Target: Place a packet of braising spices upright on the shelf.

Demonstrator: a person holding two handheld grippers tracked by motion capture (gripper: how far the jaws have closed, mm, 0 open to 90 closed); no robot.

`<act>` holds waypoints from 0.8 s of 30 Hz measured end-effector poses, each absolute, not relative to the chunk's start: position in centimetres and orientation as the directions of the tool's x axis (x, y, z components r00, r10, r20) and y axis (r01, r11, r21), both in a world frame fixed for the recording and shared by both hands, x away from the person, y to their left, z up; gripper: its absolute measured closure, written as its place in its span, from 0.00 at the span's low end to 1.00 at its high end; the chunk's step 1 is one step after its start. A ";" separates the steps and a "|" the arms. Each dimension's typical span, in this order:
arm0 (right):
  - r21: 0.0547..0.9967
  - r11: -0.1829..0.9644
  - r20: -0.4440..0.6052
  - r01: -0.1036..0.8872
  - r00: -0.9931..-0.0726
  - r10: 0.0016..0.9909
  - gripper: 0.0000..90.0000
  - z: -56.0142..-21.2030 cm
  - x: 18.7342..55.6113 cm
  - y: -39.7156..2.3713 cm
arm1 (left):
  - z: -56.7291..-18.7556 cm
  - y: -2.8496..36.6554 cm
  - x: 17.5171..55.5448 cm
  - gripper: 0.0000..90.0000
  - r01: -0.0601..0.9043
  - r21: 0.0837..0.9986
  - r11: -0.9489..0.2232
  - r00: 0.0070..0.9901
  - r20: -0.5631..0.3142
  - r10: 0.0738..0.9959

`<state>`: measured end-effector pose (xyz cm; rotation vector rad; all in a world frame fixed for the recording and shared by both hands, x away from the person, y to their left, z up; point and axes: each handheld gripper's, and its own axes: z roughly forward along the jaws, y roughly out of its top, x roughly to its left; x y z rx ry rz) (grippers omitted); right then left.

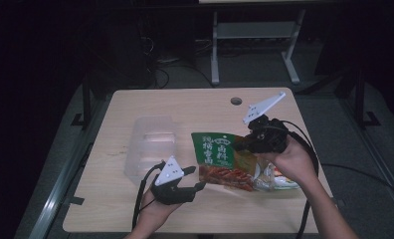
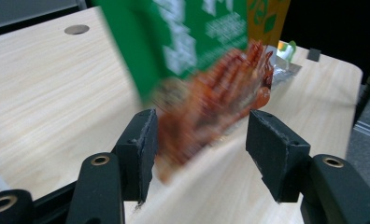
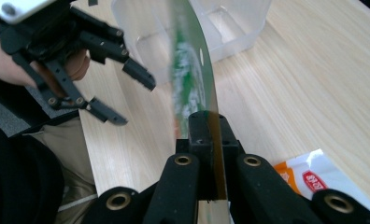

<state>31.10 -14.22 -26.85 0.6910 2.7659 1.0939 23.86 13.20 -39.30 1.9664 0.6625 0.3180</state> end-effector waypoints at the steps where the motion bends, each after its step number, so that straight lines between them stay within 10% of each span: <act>1: 0.670 0.640 0.078 0.376 -0.893 0.443 1.00 -26.6 31.2 -14.0 | -39.3 13.3 23.8 0.46 0.313 0.879 -0.360 0.817 -0.056 0.573; 24: 0.711 0.610 0.063 0.351 -0.895 0.441 1.00 -22.2 36.3 -6.2 | -41.4 11.5 21.7 0.38 0.256 0.855 -0.451 0.879 -0.011 0.476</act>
